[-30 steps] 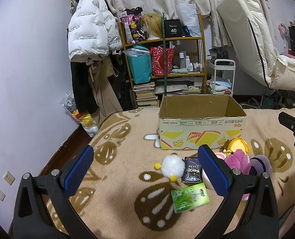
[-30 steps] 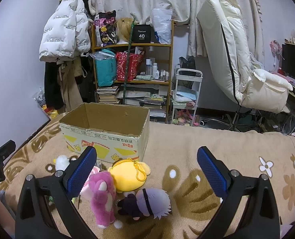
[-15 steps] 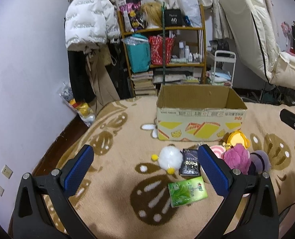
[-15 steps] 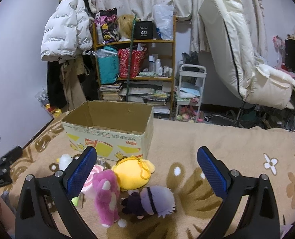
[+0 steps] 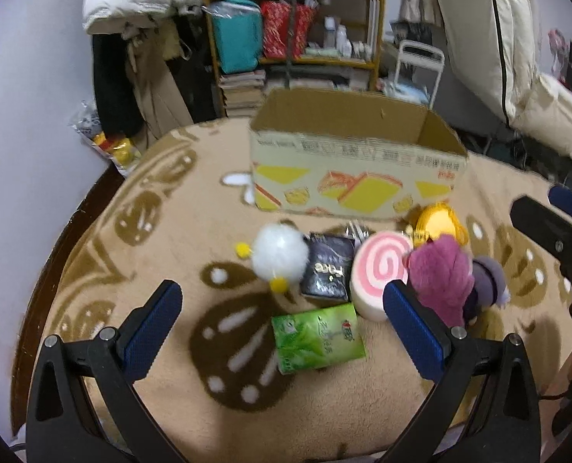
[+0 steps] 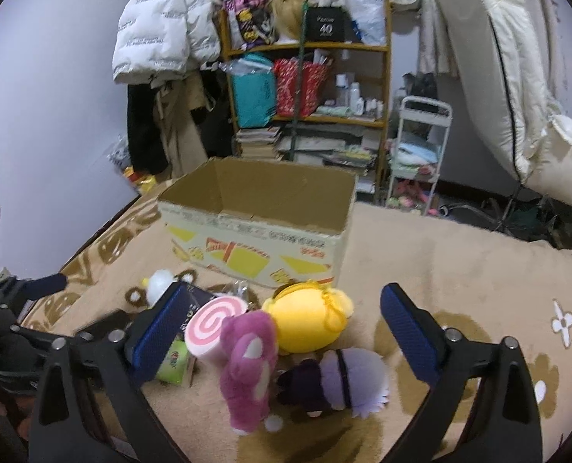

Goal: Organize soft objects
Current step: 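Grasp the green tissue pack with the left tool while the right tool grasps the pink plush bear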

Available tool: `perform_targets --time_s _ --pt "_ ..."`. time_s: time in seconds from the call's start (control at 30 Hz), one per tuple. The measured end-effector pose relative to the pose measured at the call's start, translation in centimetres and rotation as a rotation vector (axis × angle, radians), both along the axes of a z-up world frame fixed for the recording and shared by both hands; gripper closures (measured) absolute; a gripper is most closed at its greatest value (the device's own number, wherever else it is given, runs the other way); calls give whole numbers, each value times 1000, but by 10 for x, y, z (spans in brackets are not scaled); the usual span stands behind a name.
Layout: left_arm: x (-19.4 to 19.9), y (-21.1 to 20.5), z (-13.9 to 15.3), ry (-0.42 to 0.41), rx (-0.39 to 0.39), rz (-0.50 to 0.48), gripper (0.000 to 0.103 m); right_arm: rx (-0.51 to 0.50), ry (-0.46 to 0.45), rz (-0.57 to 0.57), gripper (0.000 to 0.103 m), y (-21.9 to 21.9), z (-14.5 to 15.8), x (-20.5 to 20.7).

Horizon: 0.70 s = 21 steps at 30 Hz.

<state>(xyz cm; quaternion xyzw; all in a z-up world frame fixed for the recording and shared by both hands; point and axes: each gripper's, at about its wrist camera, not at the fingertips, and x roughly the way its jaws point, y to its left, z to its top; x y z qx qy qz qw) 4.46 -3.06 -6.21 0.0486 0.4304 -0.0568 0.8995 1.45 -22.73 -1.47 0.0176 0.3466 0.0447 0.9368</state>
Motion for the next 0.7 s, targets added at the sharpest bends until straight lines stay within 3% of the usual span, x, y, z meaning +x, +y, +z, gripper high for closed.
perform_targets --time_s 0.17,0.5,0.7 --pt "10 -11 -16 84 -1 -22 0 40 76 31 12 5 -13 16" --pt "31 -21 -58 272 -23 -58 1 64 269 103 41 21 -52 40" --pt "41 -24 -85 393 -31 -72 1 80 374 114 43 24 -76 48"
